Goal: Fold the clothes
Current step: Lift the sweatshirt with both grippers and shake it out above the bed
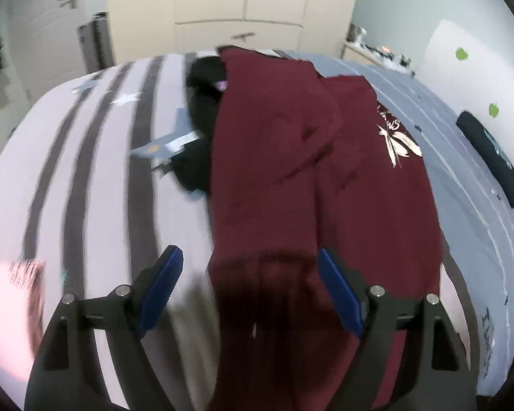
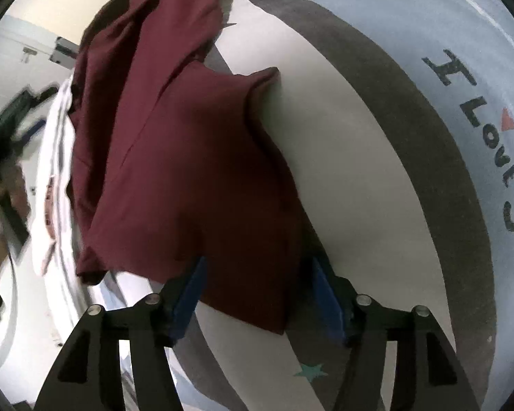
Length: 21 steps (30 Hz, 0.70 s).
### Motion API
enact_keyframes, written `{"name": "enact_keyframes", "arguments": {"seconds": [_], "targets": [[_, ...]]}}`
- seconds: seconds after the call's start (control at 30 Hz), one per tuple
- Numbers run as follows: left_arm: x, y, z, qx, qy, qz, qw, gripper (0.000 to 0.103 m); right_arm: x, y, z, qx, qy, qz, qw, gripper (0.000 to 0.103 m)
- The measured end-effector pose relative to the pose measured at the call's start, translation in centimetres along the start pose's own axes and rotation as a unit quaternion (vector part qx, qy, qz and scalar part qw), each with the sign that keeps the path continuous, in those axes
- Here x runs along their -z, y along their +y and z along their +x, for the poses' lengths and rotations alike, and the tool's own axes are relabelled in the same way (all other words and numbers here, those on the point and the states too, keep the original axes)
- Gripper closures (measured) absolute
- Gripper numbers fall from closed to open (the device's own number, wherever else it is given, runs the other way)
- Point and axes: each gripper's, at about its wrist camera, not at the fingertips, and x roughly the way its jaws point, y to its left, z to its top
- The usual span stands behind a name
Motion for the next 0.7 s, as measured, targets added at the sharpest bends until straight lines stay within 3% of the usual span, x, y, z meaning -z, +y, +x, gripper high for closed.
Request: {"name": "enact_keyframes", "arguments": {"seconds": [0.1, 0.13, 0.17, 0.2, 0.23, 0.3, 0.37, 0.4, 0.43, 0.53, 0.7], "targets": [[-1.3, 0.0, 2.7, -0.005, 0.026, 0.015, 0.9995, 0.024, 0.1, 0.7, -0.3, 0.025, -0.021, -0.006, 0.999, 0.044], [-1.6, 0.1, 3.6, -0.003, 0.037, 0.016, 0.9992, 0.030, 0.1, 0.8, -0.3, 0.033, -0.026, -0.008, 0.999, 0.044], [-1.9, 0.5, 4.7, 0.010, 0.054, 0.010, 0.9985, 0.039, 0.1, 1.0, -0.1, 0.038, -0.026, -0.008, 0.999, 0.044], [-2.0, 0.8, 5.5, 0.018, 0.069, 0.007, 0.9974, 0.061, 0.1, 1.1, 0.1, 0.043, -0.026, -0.008, 0.999, 0.044], [-2.0, 1.0, 6.0, 0.018, 0.079, 0.009, 0.9967, 0.077, 0.3, 1.4, 0.2, 0.051, -0.030, -0.013, 0.998, 0.043], [-1.9, 1.4, 6.8, 0.014, 0.094, 0.016, 0.9953, 0.087, 0.5, 2.1, 0.4, 0.067, -0.038, -0.028, 0.997, 0.045], [-1.7, 2.0, 6.2, 0.014, 0.090, 0.016, 0.9957, 0.089, 0.6, 2.2, 0.3, 0.067, -0.046, -0.043, 0.996, 0.061], [-1.6, 2.3, 5.8, 0.015, 0.087, 0.015, 0.9960, 0.091, 0.7, 2.3, 0.2, 0.066, -0.049, -0.051, 0.995, 0.088], [-1.4, 2.9, 5.1, 0.020, 0.081, 0.008, 0.9965, 0.093, 0.6, 2.1, 0.2, 0.052, -0.046, -0.052, 0.996, 0.100], [-0.7, 4.2, 2.5, 0.022, 0.064, 0.001, 0.9977, 0.096, -0.1, 1.2, -0.5, 0.025, -0.046, -0.055, 0.997, 0.100], [2.8, 8.6, -3.5, 0.025, 0.057, -0.055, 0.9965, 0.097, -2.0, -0.6, -3.9, 0.047, -0.086, -0.067, 0.993, 0.100]]}}
